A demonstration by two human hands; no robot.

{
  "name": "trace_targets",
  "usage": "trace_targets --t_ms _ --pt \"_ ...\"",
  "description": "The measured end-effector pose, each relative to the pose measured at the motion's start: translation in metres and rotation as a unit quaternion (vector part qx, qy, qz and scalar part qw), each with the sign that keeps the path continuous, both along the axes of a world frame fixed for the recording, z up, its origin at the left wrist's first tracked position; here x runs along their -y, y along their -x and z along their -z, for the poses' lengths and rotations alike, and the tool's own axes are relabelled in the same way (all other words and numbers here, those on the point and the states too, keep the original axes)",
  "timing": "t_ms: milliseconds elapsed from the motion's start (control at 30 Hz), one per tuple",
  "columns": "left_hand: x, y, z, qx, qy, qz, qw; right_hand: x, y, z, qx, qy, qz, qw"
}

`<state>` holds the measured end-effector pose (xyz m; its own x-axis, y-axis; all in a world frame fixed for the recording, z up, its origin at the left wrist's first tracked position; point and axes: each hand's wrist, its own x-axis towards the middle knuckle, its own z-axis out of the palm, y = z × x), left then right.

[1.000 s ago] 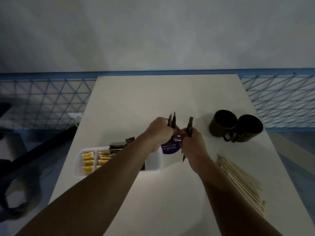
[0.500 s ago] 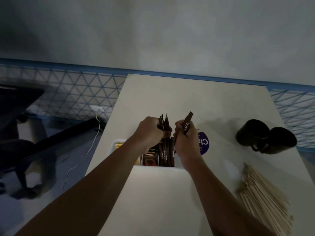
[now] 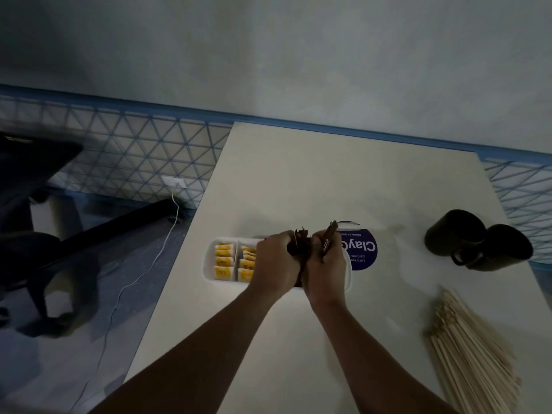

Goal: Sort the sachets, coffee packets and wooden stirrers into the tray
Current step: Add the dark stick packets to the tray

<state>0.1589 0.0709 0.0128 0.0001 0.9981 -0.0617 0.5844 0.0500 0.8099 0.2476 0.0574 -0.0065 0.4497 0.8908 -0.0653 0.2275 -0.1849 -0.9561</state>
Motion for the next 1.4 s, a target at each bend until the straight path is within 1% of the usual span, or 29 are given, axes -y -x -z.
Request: trace_targets --t_ms 67,133,267,333,467,567,633,767,867,933,1067,1133,1267,1333,1400 --pt "0.006 -0.001 0.004 0.01 -0.015 -0.008 1.0 0.003 0.0 0.008 -0.027 0.002 -0.001 1.0" --pt "0.009 0.0 0.007 0.023 -0.021 -0.006 0.999 0.004 0.001 0.015 -0.032 0.012 -0.006 0.999" --pt "0.009 0.001 0.009 0.026 -0.025 0.02 0.999 0.004 0.0 0.021 -0.009 0.022 -0.024 0.999" --pt "0.008 0.002 0.007 0.03 -0.03 0.028 0.999 0.003 0.0 0.02 0.025 0.027 -0.027 0.999" --pt "0.004 0.008 0.0 0.027 -0.035 0.025 0.999 0.007 0.001 0.015 0.019 0.014 -0.037 0.999" --pt "0.001 0.013 -0.004 0.044 -0.022 0.02 0.999 0.01 -0.003 0.008 0.052 0.014 -0.039 0.998" --pt "-0.001 0.017 -0.004 0.029 -0.019 0.018 0.999 0.011 -0.006 0.009 0.056 0.012 -0.038 0.998" --pt "-0.003 0.024 -0.004 -0.006 0.006 0.016 1.0 0.013 -0.015 0.012 0.035 0.02 -0.042 0.998" --pt "0.0 0.025 -0.004 -0.004 0.032 0.029 0.999 0.013 -0.022 0.008 0.014 0.024 -0.038 0.999" --pt "0.001 0.023 -0.002 -0.001 0.052 0.048 0.997 0.012 -0.027 0.004 0.019 0.035 -0.031 0.999" --pt "0.003 0.019 -0.001 -0.023 0.067 0.092 0.993 0.008 -0.041 0.004 0.002 0.076 -0.013 0.997" --pt "0.003 0.019 -0.002 -0.044 0.075 0.12 0.989 0.008 -0.048 0.003 0.013 0.109 -0.033 0.993" --pt "0.0 0.02 -0.004 -0.072 0.103 0.167 0.978 0.009 -0.057 -0.002 0.045 0.146 -0.113 0.982" --pt "0.0 0.018 -0.003 -0.065 0.101 0.164 0.979 0.01 -0.058 -0.004 0.059 0.151 -0.139 0.977" --pt "-0.001 0.015 -0.001 -0.041 0.08 0.134 0.987 0.01 -0.057 -0.003 0.066 0.145 -0.153 0.975"
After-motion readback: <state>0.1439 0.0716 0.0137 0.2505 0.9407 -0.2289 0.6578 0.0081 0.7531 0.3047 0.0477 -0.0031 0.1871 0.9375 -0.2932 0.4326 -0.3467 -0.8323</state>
